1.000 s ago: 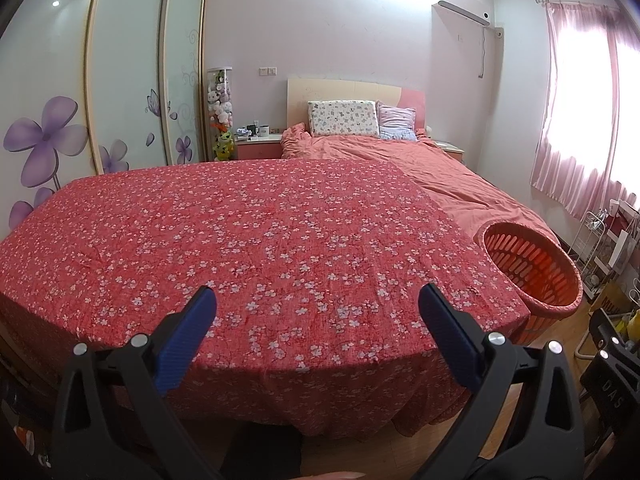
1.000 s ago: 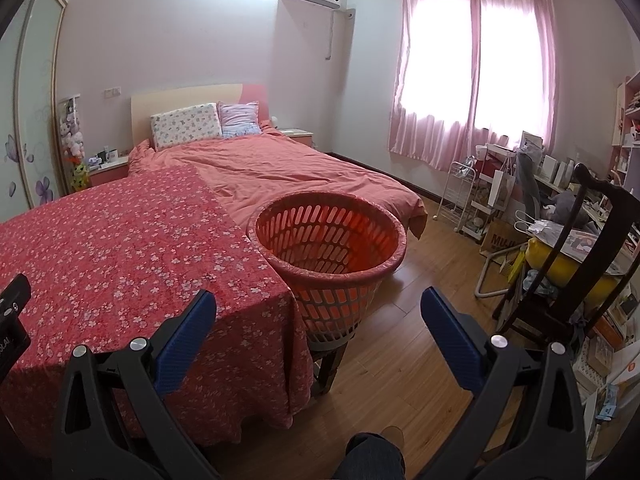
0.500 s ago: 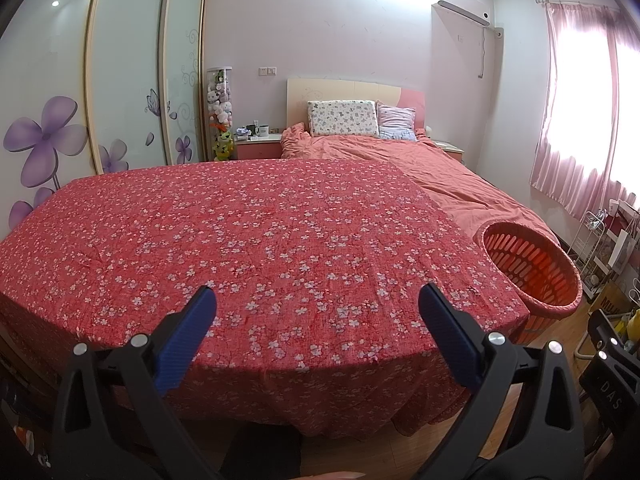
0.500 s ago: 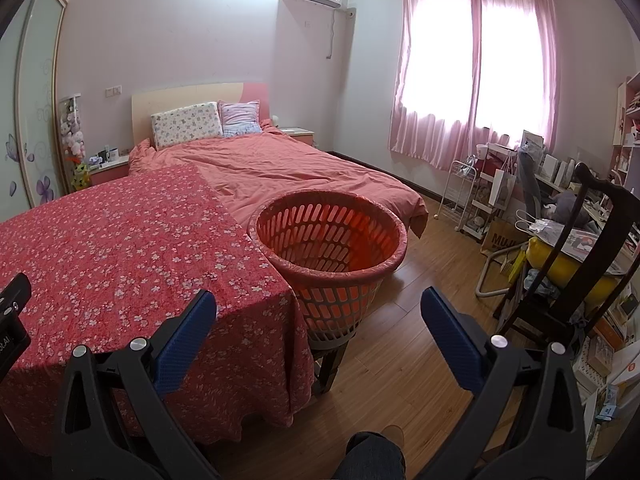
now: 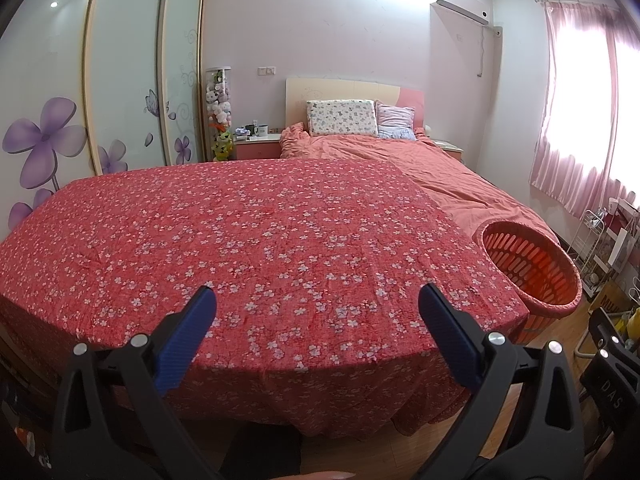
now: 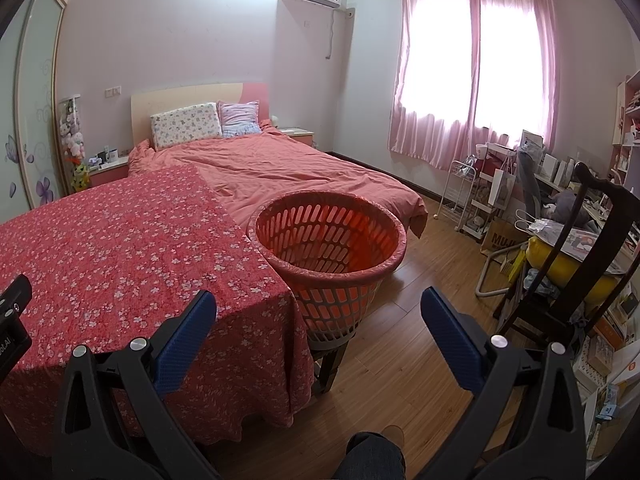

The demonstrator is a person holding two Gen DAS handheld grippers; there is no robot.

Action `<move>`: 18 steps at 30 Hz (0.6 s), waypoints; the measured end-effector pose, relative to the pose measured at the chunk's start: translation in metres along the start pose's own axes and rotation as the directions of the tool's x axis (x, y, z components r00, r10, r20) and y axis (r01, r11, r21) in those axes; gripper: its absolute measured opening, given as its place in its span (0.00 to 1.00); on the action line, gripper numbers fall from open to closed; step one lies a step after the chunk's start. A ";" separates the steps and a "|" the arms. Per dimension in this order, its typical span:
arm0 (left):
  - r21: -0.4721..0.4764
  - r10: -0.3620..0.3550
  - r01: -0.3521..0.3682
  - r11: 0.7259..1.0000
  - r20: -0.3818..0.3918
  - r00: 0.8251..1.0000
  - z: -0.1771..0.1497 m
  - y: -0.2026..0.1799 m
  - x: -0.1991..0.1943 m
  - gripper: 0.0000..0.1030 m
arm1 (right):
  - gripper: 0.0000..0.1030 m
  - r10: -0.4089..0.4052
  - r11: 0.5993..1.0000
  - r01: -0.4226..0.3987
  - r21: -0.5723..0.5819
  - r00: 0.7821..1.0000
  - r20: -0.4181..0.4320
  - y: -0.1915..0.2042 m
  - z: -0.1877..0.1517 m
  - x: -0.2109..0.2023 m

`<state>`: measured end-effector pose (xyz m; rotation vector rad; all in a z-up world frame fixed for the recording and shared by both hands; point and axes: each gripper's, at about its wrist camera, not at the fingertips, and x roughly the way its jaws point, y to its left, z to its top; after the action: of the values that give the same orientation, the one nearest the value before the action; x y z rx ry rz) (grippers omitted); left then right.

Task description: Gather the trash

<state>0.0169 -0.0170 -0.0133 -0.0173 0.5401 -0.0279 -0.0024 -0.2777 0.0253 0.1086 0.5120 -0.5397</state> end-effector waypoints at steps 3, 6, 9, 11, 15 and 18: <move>0.000 0.001 -0.001 1.000 -0.001 1.000 0.000 0.000 0.000 0.96 | 0.98 0.000 1.000 0.000 0.001 1.000 0.000 0.000 0.000 0.000; 0.002 -0.001 0.001 1.000 -0.001 1.000 0.000 -0.001 0.000 0.96 | 0.98 -0.001 1.000 0.001 0.001 1.000 0.000 0.000 0.000 0.000; 0.006 -0.001 0.001 1.000 -0.002 1.000 -0.001 -0.001 0.000 0.96 | 0.98 0.000 1.000 0.000 0.001 1.000 0.000 0.000 0.000 0.000; 0.008 -0.002 0.002 1.000 -0.003 1.000 -0.001 -0.001 0.001 0.96 | 0.98 0.000 1.000 0.000 0.001 1.000 -0.001 0.000 0.000 0.000; 0.008 -0.002 0.002 1.000 -0.004 1.000 -0.001 -0.001 0.000 0.96 | 0.98 0.001 1.000 -0.001 0.001 1.000 -0.002 0.000 0.000 0.000; 0.011 -0.002 0.002 1.000 -0.003 1.000 0.000 -0.001 0.001 0.96 | 0.98 0.001 1.000 -0.001 0.002 1.000 -0.002 0.000 0.000 0.000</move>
<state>0.0171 -0.0181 -0.0139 -0.0073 0.5432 -0.0325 -0.0026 -0.2771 0.0253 0.1113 0.5132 -0.5397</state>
